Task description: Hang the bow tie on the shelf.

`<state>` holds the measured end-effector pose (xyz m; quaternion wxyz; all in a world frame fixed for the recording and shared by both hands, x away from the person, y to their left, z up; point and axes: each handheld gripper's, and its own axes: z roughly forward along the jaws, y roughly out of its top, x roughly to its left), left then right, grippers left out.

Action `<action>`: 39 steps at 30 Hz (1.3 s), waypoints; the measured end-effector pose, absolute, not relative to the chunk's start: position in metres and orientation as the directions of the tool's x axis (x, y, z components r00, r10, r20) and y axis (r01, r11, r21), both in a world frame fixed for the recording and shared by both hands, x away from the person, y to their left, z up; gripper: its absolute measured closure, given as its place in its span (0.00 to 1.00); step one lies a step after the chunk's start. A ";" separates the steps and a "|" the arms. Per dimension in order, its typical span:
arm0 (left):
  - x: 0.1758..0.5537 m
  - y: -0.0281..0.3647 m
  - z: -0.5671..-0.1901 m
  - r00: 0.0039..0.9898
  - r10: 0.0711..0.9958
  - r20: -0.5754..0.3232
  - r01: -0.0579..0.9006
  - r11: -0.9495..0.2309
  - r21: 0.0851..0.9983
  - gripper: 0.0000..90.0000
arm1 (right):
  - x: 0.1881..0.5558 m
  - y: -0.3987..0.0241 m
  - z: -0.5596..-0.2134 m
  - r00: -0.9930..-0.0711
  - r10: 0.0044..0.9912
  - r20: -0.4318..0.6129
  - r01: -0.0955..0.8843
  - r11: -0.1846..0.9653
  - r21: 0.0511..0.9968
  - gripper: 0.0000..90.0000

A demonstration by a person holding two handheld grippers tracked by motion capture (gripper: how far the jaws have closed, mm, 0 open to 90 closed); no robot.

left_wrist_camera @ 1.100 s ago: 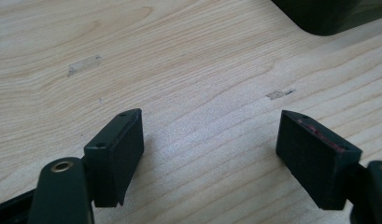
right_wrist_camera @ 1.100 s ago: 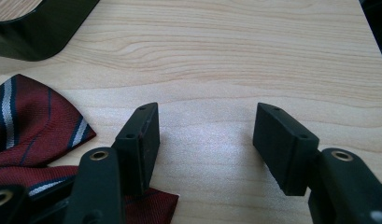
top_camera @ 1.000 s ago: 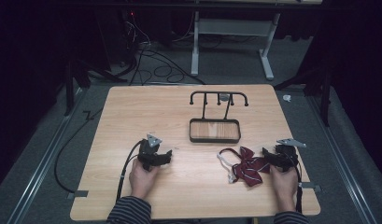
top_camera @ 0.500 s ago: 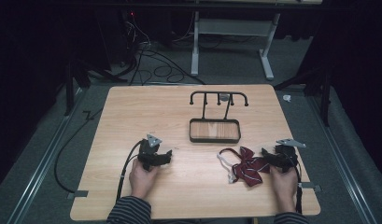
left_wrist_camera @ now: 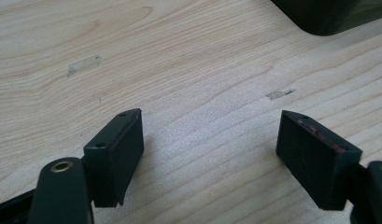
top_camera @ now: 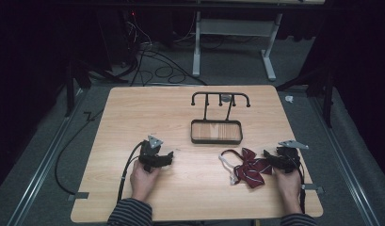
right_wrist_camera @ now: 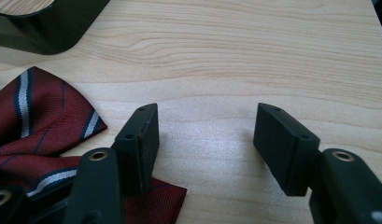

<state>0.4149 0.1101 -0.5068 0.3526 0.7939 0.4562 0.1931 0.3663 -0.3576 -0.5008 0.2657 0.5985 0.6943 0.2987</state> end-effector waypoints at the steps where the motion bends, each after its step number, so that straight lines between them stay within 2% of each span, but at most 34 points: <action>1: 0.415 0.110 -0.507 0.509 0.861 -0.015 0.588 -0.335 0.736 0.26 | 0.366 -0.358 -0.501 -0.144 0.990 -0.004 0.670 0.100 0.735 0.48; 16: 0.415 0.110 -0.507 0.510 0.860 -0.016 0.588 -0.336 0.736 0.26 | 0.350 -0.356 -0.483 -0.203 0.975 0.090 0.673 0.072 0.737 0.53; 39: 0.415 0.110 -0.507 0.510 0.860 -0.015 0.588 -0.336 0.736 0.26 | 0.343 -0.316 -0.468 -0.355 0.932 0.076 0.608 0.169 0.775 0.59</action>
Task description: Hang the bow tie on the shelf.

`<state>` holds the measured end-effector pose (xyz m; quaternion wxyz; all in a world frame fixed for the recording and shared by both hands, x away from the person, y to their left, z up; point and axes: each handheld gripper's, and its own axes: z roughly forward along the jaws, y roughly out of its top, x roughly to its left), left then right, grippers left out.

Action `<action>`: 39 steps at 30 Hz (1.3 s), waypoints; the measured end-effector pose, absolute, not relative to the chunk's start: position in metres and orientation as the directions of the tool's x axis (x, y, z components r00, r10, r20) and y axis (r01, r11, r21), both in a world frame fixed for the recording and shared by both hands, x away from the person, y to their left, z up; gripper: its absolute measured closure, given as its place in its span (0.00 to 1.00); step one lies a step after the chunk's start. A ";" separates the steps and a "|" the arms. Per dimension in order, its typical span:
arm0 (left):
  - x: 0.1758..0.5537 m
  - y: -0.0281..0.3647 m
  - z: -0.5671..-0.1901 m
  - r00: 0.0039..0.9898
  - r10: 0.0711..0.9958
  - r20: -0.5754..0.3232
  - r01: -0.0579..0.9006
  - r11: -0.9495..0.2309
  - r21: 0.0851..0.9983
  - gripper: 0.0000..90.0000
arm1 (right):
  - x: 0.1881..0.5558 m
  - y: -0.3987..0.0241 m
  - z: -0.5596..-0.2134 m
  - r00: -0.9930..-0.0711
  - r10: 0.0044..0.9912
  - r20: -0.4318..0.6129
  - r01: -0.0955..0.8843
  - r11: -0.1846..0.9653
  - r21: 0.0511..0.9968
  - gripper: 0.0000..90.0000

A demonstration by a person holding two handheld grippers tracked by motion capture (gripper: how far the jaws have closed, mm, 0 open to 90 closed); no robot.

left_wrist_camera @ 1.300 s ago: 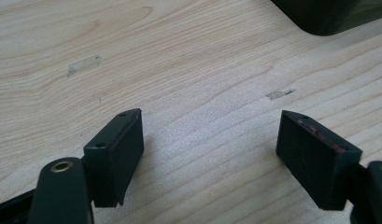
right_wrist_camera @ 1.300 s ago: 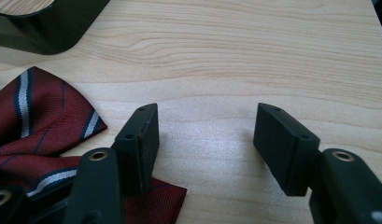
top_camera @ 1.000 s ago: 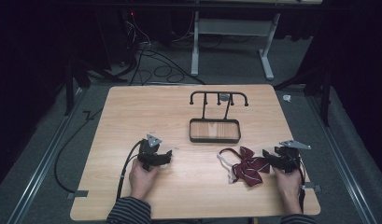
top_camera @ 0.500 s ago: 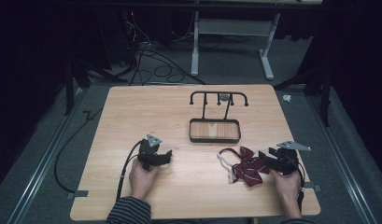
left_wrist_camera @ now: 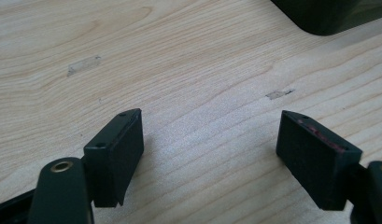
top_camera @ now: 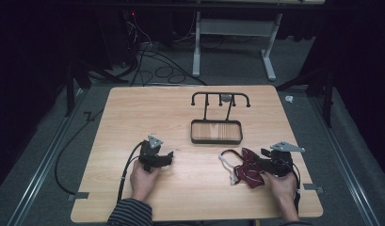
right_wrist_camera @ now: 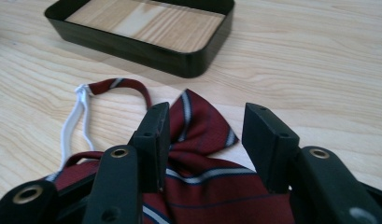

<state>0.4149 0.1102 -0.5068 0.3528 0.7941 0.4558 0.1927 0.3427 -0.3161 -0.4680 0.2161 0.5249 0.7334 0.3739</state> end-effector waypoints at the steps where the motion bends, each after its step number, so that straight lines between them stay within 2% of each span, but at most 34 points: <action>1: 0.415 0.110 -0.507 0.510 0.860 -0.015 0.588 -0.336 0.736 0.26 | 0.343 -0.314 -0.467 -0.361 0.929 0.076 0.608 0.173 0.775 0.60; 20: 0.415 0.110 -0.507 0.510 0.860 -0.015 0.588 -0.336 0.736 0.26 | 0.358 -0.270 -0.459 -0.492 0.869 0.058 0.564 0.267 0.782 0.64; 39: 0.415 0.110 -0.507 0.511 0.860 -0.015 0.588 -0.336 0.736 0.26 | 0.380 -0.248 -0.471 -0.520 0.853 0.034 0.586 0.328 0.741 0.68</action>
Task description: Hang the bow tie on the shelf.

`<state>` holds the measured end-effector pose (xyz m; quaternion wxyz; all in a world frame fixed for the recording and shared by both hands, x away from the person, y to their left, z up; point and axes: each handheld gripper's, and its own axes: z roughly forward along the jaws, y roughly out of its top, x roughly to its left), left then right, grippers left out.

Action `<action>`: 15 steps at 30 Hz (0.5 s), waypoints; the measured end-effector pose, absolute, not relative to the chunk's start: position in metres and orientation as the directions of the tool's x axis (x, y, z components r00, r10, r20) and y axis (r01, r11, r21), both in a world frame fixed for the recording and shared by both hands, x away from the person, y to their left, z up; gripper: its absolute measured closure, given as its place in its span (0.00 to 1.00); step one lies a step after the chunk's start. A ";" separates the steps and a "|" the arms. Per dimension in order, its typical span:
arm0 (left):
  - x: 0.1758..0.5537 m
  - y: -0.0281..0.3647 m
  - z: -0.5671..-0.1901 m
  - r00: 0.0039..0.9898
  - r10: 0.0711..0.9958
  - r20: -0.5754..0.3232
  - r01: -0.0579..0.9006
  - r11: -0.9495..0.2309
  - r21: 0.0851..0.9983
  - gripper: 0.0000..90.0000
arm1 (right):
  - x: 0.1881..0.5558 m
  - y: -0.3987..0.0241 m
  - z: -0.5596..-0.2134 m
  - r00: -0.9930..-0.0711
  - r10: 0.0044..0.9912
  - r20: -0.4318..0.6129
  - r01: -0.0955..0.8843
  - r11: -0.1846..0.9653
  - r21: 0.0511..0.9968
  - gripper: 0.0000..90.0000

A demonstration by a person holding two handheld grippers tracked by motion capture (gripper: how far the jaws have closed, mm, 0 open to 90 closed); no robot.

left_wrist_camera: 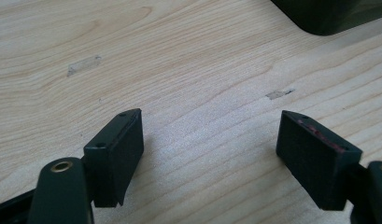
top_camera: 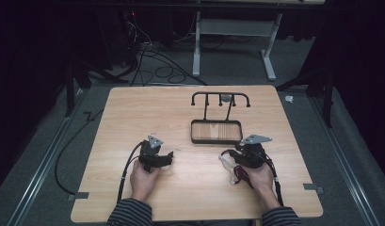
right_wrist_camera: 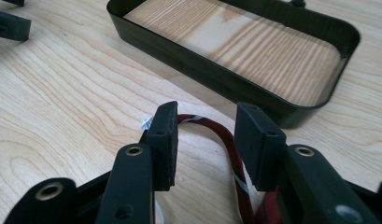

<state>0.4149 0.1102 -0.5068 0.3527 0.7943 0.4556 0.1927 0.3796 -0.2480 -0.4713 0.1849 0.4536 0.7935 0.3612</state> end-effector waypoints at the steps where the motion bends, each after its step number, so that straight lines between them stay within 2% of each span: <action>1: 0.415 0.110 -0.507 0.511 0.860 -0.015 0.588 -0.336 0.736 0.26 | 0.382 -0.245 -0.473 -0.522 0.852 0.040 0.593 0.329 0.735 0.68; 15: 0.415 0.110 -0.507 0.511 0.860 -0.015 0.588 -0.336 0.736 0.26 | 0.395 -0.234 -0.476 -0.542 0.840 0.031 0.591 0.354 0.725 0.68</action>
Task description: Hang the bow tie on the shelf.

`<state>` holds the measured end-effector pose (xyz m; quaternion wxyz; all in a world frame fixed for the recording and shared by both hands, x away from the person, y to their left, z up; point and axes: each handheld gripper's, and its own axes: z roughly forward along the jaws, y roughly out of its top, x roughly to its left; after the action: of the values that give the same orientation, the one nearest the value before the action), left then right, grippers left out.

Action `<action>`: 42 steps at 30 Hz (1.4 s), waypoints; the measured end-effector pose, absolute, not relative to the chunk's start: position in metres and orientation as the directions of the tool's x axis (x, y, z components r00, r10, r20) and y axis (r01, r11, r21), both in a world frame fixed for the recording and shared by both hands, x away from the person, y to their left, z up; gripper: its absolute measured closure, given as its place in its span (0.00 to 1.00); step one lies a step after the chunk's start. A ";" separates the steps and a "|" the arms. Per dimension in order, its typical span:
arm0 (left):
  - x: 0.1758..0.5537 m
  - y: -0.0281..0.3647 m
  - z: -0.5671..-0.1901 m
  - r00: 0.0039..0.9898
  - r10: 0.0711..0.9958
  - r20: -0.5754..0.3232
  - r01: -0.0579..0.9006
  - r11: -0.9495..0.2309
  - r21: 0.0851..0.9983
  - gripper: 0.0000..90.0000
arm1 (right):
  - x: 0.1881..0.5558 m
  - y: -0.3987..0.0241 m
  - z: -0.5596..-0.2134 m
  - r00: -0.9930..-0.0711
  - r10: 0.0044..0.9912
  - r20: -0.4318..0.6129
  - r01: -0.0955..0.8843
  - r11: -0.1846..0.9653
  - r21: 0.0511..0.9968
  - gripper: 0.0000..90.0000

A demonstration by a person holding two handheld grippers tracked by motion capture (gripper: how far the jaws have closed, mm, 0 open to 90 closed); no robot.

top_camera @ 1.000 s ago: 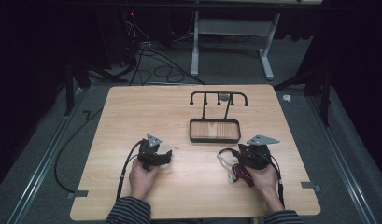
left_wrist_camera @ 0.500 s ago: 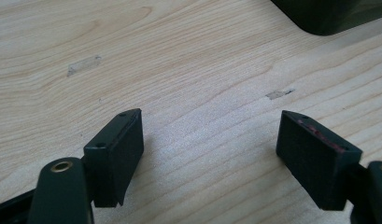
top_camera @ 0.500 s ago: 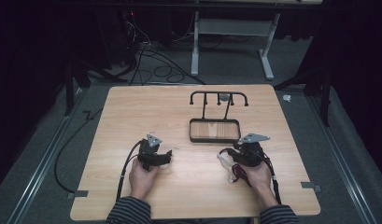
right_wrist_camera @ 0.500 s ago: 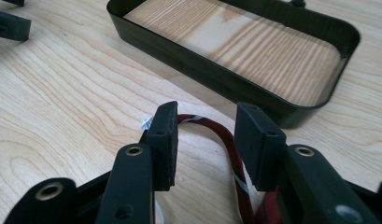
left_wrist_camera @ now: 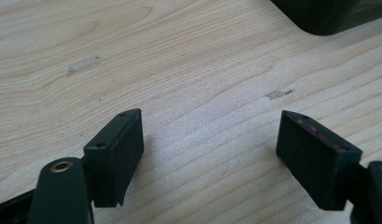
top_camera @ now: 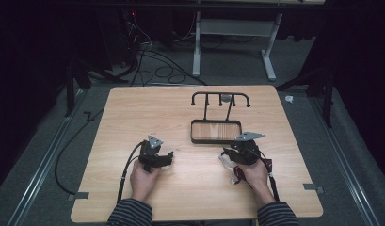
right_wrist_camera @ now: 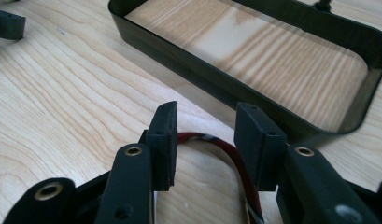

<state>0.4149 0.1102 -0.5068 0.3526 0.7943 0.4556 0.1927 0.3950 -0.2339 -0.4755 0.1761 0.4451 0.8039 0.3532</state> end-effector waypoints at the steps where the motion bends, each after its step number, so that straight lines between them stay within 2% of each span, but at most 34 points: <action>1: 0.415 0.110 -0.507 0.511 0.860 -0.015 0.588 -0.336 0.736 0.26 | 0.395 -0.234 -0.476 -0.542 0.840 0.031 0.591 0.354 0.725 0.68; 17: 0.415 0.110 -0.507 0.511 0.860 -0.015 0.588 -0.336 0.736 0.26 | 0.409 -0.230 -0.488 -0.562 0.825 0.061 0.627 0.376 0.683 0.70; 23: 0.415 0.110 -0.507 0.511 0.860 -0.015 0.588 -0.336 0.736 0.26 | 0.411 -0.228 -0.492 -0.571 0.820 0.050 0.633 0.400 0.663 0.77; 30: 0.415 0.110 -0.507 0.511 0.860 -0.015 0.588 -0.336 0.736 0.26 | 0.409 -0.227 -0.492 -0.586 0.810 0.017 0.616 0.432 0.658 0.98; 36: 0.415 0.110 -0.507 0.511 0.859 -0.016 0.588 -0.336 0.736 0.26 | 0.406 -0.225 -0.490 -0.596 0.803 -0.003 0.598 0.447 0.665 1.00; 42: 0.415 0.110 -0.507 0.511 0.859 -0.016 0.587 -0.336 0.736 0.26 | 0.399 -0.230 -0.478 -0.592 0.806 0.010 0.571 0.411 0.710 1.00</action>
<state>0.4148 0.1103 -0.5068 0.3530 0.7945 0.4552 0.1925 0.3989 -0.2296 -0.4776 0.1698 0.4184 0.8227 0.3453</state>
